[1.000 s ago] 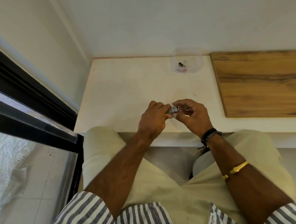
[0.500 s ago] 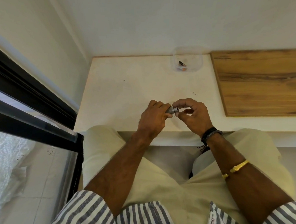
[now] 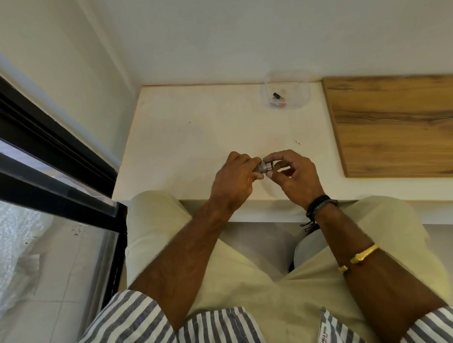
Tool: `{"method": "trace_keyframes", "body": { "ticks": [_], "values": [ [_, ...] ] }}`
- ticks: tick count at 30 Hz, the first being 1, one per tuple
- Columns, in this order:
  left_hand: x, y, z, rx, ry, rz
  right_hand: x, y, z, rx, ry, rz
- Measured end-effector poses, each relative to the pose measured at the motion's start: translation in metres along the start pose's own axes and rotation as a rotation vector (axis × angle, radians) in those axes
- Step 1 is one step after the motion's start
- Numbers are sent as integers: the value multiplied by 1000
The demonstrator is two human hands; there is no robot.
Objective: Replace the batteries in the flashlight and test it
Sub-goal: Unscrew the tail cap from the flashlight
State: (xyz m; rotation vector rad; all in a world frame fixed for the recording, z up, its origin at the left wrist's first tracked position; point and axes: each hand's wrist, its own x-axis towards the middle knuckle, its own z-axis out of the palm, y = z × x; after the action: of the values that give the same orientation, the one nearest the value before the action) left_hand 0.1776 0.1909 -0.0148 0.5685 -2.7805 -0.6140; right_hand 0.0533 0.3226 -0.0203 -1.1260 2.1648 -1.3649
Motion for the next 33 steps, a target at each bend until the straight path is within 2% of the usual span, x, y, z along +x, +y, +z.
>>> {"method": "trace_keyframes", "body": {
  "ticks": [2,6,8,14,19,24,33],
  "values": [
    [0,-1,0,-7,1,-1,1,-4,-1,8,-7,-2],
    [-1,1,1,-19,13,10,0,-6,1,30,21,155],
    [-1,1,1,-17,7,17,-1,-5,2,-19,21,174],
    [0,-2,4,-8,3,9,0,3,2,-27,18,32],
    [-1,-4,3,-7,-1,1,0,0,-1,6,-21,2],
    [-2,-2,4,-9,-4,7,0,-4,2,42,33,202],
    [-1,-3,5,-10,3,1,0,0,-3,19,3,14]
  ]
}}
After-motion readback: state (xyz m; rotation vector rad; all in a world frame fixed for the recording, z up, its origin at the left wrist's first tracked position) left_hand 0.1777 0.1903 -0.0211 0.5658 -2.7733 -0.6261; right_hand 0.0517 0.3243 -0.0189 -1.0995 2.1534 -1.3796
